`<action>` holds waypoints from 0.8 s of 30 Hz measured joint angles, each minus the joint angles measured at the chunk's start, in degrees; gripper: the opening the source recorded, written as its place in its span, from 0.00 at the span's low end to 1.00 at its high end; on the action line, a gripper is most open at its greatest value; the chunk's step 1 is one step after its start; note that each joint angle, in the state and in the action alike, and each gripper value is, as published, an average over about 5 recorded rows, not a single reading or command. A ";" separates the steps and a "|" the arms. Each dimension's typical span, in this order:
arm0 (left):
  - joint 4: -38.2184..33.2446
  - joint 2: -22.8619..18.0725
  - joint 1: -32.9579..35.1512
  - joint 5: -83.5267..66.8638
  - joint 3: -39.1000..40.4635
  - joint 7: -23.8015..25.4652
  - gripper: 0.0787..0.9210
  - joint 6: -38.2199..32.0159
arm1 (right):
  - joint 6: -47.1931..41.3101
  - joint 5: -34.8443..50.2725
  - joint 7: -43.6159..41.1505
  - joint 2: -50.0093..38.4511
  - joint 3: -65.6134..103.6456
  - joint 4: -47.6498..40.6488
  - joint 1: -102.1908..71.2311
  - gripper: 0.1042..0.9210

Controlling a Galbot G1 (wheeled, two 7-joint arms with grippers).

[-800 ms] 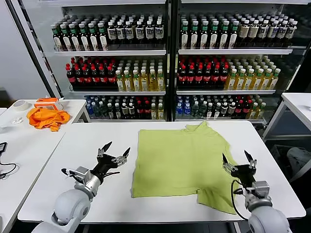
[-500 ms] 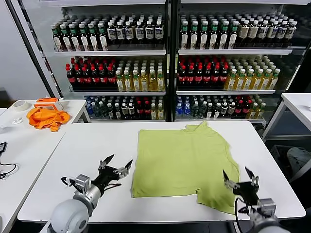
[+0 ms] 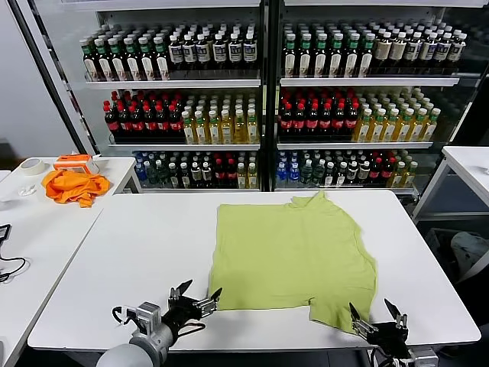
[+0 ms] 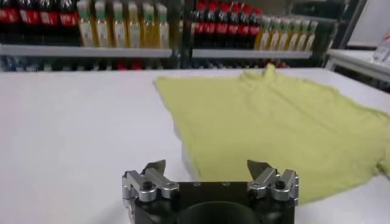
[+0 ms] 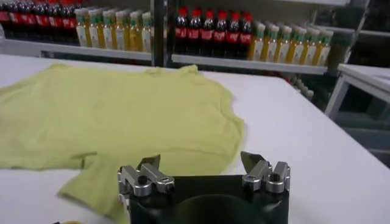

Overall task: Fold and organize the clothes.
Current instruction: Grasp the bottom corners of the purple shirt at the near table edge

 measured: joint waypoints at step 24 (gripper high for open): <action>-0.18 -1.06 0.98 1.91 3.79 -6.99 0.88 1.56 | -1.08 3.06 1.69 0.27 -2.24 -0.75 0.24 0.88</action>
